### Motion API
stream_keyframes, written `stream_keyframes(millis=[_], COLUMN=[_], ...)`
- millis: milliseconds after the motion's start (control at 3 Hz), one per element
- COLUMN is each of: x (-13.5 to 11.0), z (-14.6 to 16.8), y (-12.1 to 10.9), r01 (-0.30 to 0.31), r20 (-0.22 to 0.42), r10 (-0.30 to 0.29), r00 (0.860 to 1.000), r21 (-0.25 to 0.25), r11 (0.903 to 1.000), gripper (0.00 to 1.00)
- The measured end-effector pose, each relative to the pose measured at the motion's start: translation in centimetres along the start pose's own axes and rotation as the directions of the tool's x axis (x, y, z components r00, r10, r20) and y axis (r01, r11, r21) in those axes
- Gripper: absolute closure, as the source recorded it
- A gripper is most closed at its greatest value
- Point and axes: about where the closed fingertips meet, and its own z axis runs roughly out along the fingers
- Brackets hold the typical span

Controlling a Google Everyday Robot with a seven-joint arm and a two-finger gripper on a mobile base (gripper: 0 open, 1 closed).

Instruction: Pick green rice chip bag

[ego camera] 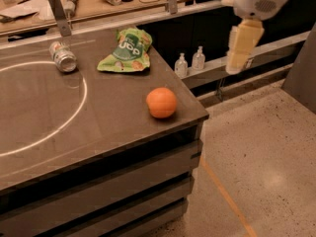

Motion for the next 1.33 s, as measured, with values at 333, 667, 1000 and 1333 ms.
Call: stream_keyframes(millis=[333, 667, 1000, 1333], x=[-6.6, -12.2, -12.3, -13.5], z=[2.1, 1.5, 2.1, 6.1], y=[-7.2, -11.6, -11.6, -11.3], r01=[0.100, 0.167, 0.173, 0.218], r20=[0.099, 0.225, 0.235, 0.312], r10=[-0.106, -0.210, -0.215, -0.245], r00=[0.989, 0.951, 0.948, 0.918], r21=[0.066, 0.197, 0.187, 0.119], r11=[0.9928, 0.9661, 0.9670, 0.9686], gripper=[0.00, 0.00, 0.00, 0.00])
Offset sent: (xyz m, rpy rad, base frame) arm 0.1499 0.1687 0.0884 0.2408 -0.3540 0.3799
